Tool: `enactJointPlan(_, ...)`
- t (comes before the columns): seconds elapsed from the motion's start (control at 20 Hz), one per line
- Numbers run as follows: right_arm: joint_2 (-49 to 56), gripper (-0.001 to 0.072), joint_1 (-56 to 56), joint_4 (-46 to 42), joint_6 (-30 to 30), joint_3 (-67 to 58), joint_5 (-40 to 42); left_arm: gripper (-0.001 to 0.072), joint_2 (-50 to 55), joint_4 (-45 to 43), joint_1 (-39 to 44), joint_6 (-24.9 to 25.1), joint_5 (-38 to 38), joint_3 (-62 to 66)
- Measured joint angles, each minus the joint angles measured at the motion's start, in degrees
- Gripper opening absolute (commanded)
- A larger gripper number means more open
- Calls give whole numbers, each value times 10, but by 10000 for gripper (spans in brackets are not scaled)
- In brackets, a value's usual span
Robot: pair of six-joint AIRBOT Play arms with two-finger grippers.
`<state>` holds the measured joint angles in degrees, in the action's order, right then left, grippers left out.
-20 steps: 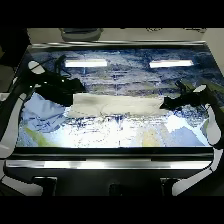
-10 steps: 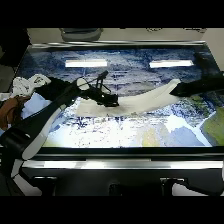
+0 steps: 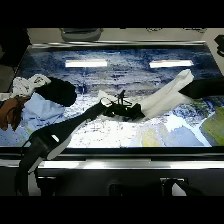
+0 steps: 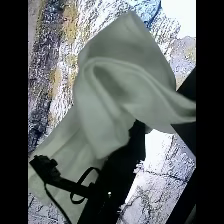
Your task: Fold the shirts.
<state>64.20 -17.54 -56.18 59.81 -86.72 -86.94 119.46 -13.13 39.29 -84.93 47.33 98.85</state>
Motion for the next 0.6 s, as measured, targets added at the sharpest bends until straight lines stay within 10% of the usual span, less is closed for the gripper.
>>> enactJointPlan(0.2,11,55,6,23,-3,0,31,29,-23,-2,-30,26,13,0)
enactJointPlan(0.6,148,56,220,76,-14,0,188,31,-269,-343,-236,-19,112,0)
